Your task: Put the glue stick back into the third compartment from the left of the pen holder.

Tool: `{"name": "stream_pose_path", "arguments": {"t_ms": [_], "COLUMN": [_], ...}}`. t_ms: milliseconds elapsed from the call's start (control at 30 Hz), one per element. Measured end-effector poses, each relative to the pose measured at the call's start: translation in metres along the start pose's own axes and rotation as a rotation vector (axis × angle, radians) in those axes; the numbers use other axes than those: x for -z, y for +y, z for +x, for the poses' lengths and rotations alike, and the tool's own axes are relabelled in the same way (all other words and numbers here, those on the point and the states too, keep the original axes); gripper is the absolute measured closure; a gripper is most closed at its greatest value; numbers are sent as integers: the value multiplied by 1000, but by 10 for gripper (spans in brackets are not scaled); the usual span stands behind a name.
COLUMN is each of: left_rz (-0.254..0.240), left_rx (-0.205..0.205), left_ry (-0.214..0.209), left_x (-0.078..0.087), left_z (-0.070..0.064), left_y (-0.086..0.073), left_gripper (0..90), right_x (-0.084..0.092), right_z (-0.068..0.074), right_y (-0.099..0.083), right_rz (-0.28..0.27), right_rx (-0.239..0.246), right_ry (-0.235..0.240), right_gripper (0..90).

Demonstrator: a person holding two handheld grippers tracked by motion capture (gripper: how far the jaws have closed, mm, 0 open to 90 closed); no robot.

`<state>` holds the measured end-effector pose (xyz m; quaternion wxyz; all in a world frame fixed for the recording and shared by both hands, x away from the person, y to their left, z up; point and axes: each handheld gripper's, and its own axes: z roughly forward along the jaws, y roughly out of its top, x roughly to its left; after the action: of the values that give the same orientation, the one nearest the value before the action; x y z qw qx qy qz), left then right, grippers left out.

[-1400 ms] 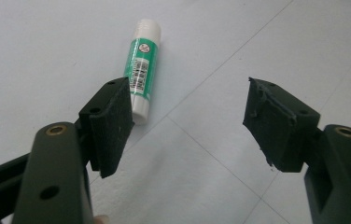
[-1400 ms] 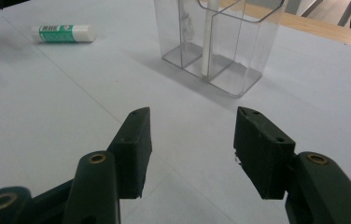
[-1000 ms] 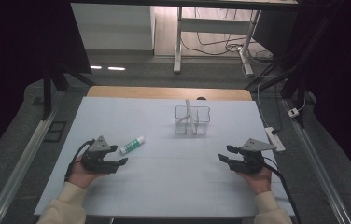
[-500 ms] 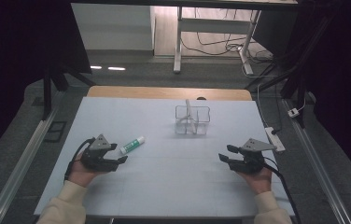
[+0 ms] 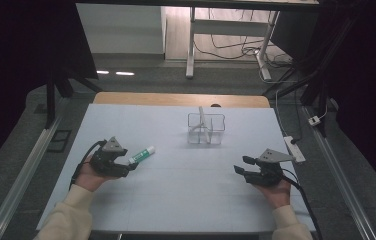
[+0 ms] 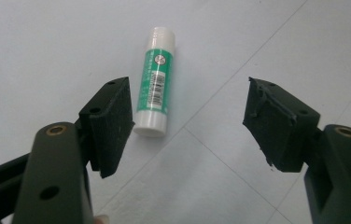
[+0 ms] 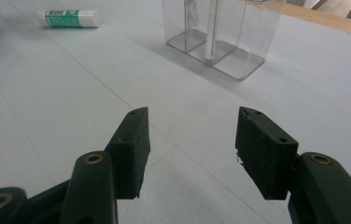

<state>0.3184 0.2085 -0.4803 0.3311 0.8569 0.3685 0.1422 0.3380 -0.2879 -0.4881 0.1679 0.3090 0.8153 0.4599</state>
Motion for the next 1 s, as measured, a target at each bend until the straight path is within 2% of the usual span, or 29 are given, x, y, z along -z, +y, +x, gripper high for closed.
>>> {"name": "stream_pose_path", "arguments": {"t_ms": [267, 533, 733, 1000], "left_rz": [56, 120, 174, 221], "left_rx": [-8, 8, 2, -7], "left_ry": [-4, -11, -11, -10], "left_x": [-8, -24, -37, -53], "left_z": [5, 13, 14, 19], "left_y": [10, 14, 17, 25], "left_gripper": [322, 321, 318, 318], "right_x": [-1, 0, -1, -2], "right_z": [1, 0, 0, -1], "right_y": [0, 0, 0, -2], "right_rz": [5, 7, 16, 22], "right_rx": [-1, -5, -4, -11], "right_ry": [10, 11, 13, 11], "right_gripper": [436, 436, 435, 432]}}
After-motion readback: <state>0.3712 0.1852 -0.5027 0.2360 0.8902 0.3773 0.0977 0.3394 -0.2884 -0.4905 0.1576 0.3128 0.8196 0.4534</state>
